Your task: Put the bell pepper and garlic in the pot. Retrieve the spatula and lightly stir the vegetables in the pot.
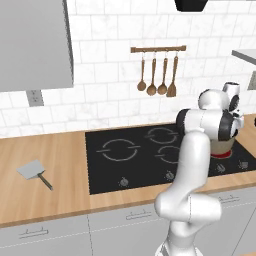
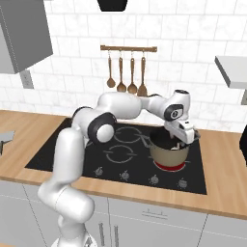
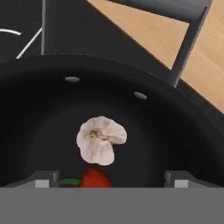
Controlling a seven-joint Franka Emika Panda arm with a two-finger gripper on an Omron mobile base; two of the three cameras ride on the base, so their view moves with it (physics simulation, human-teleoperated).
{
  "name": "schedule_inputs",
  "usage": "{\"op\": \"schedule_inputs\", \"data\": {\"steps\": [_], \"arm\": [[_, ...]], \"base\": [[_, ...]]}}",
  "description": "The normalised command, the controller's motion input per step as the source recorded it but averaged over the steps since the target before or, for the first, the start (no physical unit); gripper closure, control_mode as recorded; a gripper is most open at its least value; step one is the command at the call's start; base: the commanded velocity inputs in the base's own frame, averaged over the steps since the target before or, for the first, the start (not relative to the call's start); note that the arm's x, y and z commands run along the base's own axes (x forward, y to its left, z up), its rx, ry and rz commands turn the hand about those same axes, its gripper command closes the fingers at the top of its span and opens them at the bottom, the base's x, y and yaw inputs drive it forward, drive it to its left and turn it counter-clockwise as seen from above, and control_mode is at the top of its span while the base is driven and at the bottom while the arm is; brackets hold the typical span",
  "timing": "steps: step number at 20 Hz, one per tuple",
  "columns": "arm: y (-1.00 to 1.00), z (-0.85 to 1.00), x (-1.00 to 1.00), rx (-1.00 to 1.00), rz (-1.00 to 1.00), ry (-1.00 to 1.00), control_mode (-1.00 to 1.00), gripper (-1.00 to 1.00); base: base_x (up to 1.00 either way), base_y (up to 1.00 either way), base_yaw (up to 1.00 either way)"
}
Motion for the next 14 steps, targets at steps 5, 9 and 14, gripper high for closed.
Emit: {"op": "schedule_inputs", "data": {"steps": [5,9,14], "arm": [[0.31,0.52,-0.13,0.02,-0.05,-0.3,-1.0,-1.0],[0.92,0.48,-0.13,-0.02,0.05,-0.15,-1.0,-1.0],[1.0,0.02,-0.29,-0.11,0.37,0.0,-1.0,-1.0]], "base": [[0.0,0.0,0.0],[0.0,0.0,0.0],[0.0,0.0,0.0]]}}
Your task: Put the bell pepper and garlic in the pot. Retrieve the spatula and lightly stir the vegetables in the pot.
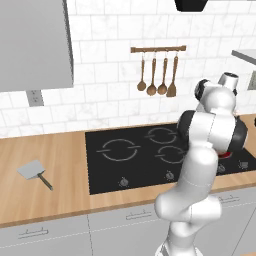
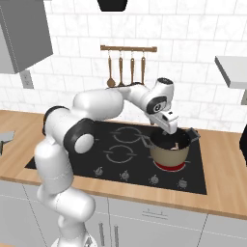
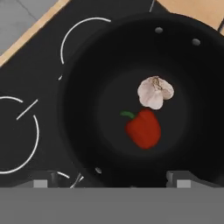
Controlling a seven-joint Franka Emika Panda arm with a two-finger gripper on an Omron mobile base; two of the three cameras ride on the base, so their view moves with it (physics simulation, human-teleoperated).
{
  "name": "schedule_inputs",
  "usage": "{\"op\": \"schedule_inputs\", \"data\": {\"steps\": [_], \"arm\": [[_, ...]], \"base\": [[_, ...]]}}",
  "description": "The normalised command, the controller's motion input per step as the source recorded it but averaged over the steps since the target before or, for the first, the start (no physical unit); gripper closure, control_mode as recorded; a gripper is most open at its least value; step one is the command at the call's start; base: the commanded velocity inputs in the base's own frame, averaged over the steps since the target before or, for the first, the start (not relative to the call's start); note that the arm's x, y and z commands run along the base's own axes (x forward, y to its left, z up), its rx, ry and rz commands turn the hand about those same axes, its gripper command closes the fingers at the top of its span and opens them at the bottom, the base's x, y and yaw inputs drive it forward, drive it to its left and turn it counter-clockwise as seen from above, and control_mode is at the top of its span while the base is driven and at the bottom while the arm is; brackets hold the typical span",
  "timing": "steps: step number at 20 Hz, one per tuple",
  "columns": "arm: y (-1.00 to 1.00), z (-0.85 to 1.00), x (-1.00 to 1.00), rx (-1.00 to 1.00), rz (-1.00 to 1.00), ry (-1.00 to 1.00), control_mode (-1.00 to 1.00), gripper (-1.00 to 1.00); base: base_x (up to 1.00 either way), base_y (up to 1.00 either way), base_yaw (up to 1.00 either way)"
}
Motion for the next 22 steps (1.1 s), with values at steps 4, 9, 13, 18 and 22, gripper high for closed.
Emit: {"op": "schedule_inputs", "data": {"steps": [4,9,13,18,22], "arm": [[1.0,0.0,-0.51,-0.23,0.52,0.0,-1.0,-1.0],[1.0,0.0,-0.49,-0.28,0.46,0.05,-1.0,-1.0],[1.0,-0.09,-0.33,-0.2,0.4,0.06,-1.0,-1.0],[1.0,-0.23,-0.33,-0.07,0.7,0.07,-1.0,-1.0],[0.95,-0.17,0.05,0.12,0.74,0.1,-1.0,-1.0]], "base": [[0.0,0.0,0.0],[0.0,0.0,0.0],[0.0,0.0,0.0],[0.0,0.0,0.0],[0.0,0.0,0.0]]}}
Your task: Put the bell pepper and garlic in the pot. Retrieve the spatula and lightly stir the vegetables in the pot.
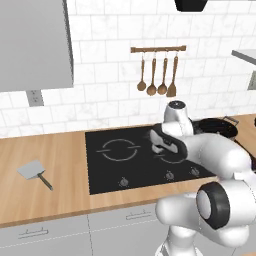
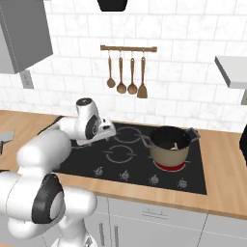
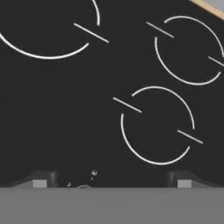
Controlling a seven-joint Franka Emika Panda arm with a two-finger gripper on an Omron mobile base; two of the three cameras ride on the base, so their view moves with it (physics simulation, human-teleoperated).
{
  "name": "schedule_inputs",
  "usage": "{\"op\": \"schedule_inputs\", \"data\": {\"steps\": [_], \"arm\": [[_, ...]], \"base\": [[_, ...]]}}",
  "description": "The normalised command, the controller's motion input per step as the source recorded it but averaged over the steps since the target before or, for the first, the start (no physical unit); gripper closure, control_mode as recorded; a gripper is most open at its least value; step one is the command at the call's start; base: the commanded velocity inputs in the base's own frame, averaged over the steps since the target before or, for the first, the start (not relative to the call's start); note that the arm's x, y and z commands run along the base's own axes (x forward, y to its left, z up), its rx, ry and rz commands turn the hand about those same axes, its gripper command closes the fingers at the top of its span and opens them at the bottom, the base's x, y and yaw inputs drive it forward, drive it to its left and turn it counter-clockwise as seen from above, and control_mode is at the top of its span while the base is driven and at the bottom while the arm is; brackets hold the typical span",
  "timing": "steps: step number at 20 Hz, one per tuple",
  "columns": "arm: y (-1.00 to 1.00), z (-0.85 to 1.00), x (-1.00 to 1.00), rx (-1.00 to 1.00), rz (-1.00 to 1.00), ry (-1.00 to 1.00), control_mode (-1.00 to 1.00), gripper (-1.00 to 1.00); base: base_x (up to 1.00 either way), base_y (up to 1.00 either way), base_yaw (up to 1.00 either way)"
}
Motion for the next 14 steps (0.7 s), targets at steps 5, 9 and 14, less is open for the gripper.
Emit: {"op": "schedule_inputs", "data": {"steps": [5,9,14], "arm": [[0.99,-0.01,0.51,0.18,0.55,0.44,-1.0,-1.0],[1.0,-0.13,0.24,0.0,0.38,0.23,-1.0,-1.0],[1.0,-0.2,0.0,-0.12,0.04,0.08,-1.0,-1.0]], "base": [[0.0,0.0,0.0],[0.0,0.0,0.0],[0.0,0.0,0.0]]}}
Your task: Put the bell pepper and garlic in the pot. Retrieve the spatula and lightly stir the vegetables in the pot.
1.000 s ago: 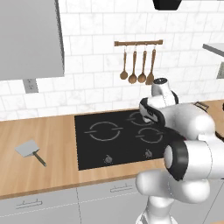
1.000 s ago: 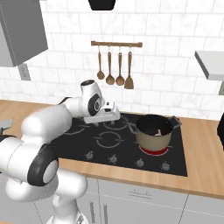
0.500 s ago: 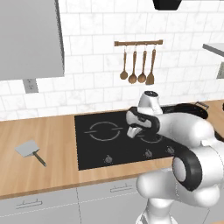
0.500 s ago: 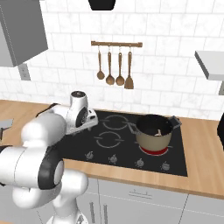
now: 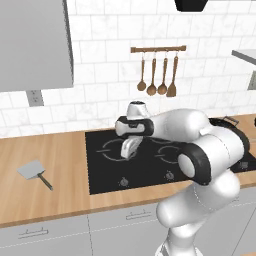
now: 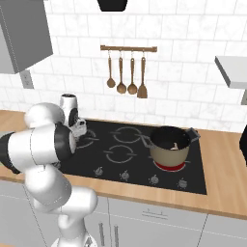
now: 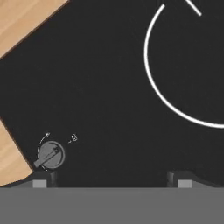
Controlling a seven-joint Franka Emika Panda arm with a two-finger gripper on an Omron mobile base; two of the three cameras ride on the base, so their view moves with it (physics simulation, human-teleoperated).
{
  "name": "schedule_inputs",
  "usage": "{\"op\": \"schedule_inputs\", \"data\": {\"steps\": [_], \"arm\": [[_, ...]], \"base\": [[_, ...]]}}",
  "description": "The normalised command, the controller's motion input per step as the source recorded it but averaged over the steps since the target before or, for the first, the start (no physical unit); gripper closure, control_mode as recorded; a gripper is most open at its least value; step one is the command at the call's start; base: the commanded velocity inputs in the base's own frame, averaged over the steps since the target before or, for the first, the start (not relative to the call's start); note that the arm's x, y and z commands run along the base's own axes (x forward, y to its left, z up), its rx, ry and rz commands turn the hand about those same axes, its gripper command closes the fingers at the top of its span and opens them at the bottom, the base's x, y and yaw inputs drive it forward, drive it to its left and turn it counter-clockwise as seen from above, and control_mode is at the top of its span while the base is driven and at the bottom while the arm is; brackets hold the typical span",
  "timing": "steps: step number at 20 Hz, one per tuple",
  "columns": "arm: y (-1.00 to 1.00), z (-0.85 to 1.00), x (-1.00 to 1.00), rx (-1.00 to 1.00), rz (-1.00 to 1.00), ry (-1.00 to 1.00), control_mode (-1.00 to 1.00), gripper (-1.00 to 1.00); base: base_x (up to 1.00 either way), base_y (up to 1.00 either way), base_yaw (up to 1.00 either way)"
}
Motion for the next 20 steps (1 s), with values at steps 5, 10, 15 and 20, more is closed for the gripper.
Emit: {"op": "schedule_inputs", "data": {"steps": [5,10,15,20], "arm": [[0.84,-0.27,0.0,-0.11,-0.09,0.02,-1.0,-1.0],[0.0,0.0,0.0,0.0,0.0,0.0,-1.0,-1.0],[0.07,-0.01,0.0,0.0,-0.01,0.0,-1.0,-1.0],[0.65,-0.02,-0.07,0.01,-0.14,-0.03,-1.0,-1.0]], "base": [[0.0,0.0,0.0],[0.0,0.0,0.0],[0.0,0.0,0.0],[0.0,0.0,0.0]]}}
